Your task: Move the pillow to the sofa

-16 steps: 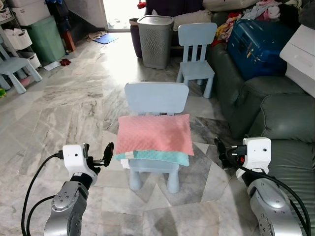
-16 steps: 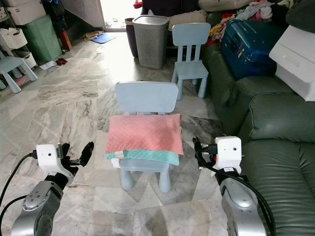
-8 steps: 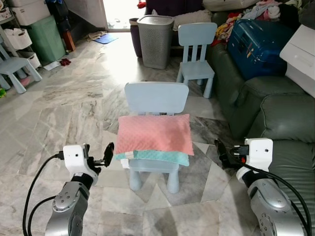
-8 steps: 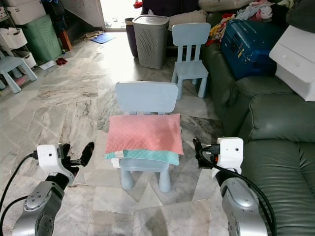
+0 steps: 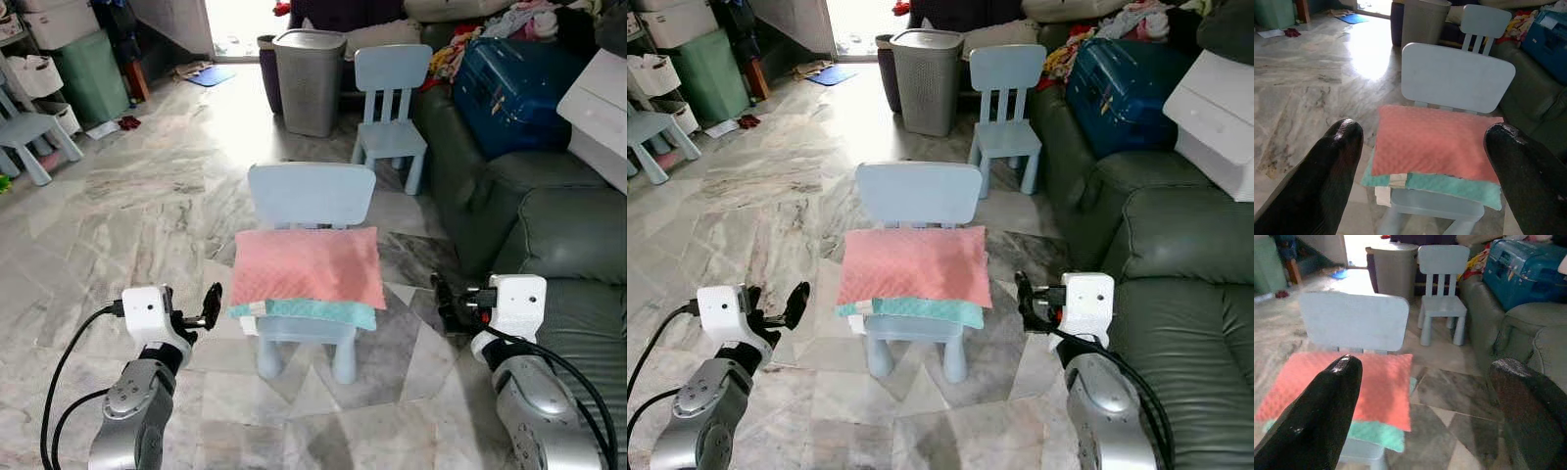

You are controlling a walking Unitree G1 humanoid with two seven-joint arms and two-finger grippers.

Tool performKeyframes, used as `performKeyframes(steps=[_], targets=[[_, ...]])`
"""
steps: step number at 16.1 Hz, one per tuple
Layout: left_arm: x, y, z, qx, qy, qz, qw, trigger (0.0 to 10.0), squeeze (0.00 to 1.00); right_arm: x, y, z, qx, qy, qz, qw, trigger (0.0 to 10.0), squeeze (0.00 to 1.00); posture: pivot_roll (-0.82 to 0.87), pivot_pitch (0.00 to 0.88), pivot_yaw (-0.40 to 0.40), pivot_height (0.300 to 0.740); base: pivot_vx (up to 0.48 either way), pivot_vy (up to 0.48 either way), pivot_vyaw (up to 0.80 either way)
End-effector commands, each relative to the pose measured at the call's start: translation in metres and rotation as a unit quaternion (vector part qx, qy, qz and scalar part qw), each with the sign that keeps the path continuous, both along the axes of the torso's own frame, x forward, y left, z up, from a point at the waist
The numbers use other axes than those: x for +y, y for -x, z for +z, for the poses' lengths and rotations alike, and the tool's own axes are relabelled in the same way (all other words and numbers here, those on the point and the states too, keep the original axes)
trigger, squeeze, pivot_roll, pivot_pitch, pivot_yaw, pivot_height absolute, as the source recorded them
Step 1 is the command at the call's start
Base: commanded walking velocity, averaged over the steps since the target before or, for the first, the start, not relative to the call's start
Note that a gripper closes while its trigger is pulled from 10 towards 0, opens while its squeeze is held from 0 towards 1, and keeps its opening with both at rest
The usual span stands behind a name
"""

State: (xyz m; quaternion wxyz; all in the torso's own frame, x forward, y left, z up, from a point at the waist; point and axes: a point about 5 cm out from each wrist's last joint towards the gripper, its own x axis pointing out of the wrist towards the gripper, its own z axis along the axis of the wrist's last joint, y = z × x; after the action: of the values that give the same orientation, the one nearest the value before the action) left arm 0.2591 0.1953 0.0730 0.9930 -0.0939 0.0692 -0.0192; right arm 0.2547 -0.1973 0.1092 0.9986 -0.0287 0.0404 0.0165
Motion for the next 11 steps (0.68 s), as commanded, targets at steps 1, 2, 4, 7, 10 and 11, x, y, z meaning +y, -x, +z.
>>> performKeyframes(steps=[1, 2, 4, 7, 10, 11], targets=[[0.002, -0.0018, 0.0031, -0.002, -0.007, -0.001, 1.0, 10.0, 0.0, 0.002, 0.001, -0.0011, 0.005, 0.003, 0.007, 1.0, 10.0, 0.0, -0.16, 0.03, 0.02, 0.74, 0.0, 0.0, 0.0], [0.0012, -0.0018, 0.0034, -0.003, -0.01, -0.003, 1.0, 10.0, 0.0, 0.0019, 0.0014, -0.0009, 0.004, 0.0, 0.007, 1.0, 10.0, 0.0, -0.16, 0.032, 0.023, 0.74, 0.0, 0.0, 0.0], [0.0008, -0.0028, 0.0056, -0.007, -0.002, -0.006, 1.0, 10.0, 0.0, 0.0015, 0.0015, 0.0006, -0.001, 0.002, 0.008, 1.0, 10.0, 0.0, -0.16, 0.033, 0.023, 0.74, 0.0, 0.0, 0.0], [0.0009, -0.0037, 0.0095, -0.016, 0.0, -0.016, 1.0, 10.0, 0.0, 0.0025, 0.0021, 0.0018, -0.003, 0.003, 0.014, 1.0, 10.0, 0.0, -0.16, 0.035, 0.023, 0.74, 0.0, 0.0, 0.0], [0.0012, -0.0038, 0.0097, -0.016, -0.003, -0.017, 1.0, 10.0, 0.0, 0.0063, 0.0028, 0.003, -0.007, 0.003, 0.028, 1.0, 10.0, 0.0, -0.16, 0.036, 0.024, 0.74, 0.253, 0.0, 0.0], [0.0011, -0.0036, 0.0093, -0.016, -0.002, -0.018, 1.0, 10.0, 0.0, 0.0067, 0.0032, 0.0028, -0.007, 0.002, 0.029, 1.0, 10.0, 0.0, -0.16, 0.036, 0.024, 0.74, 0.274, 0.0, 0.0]])
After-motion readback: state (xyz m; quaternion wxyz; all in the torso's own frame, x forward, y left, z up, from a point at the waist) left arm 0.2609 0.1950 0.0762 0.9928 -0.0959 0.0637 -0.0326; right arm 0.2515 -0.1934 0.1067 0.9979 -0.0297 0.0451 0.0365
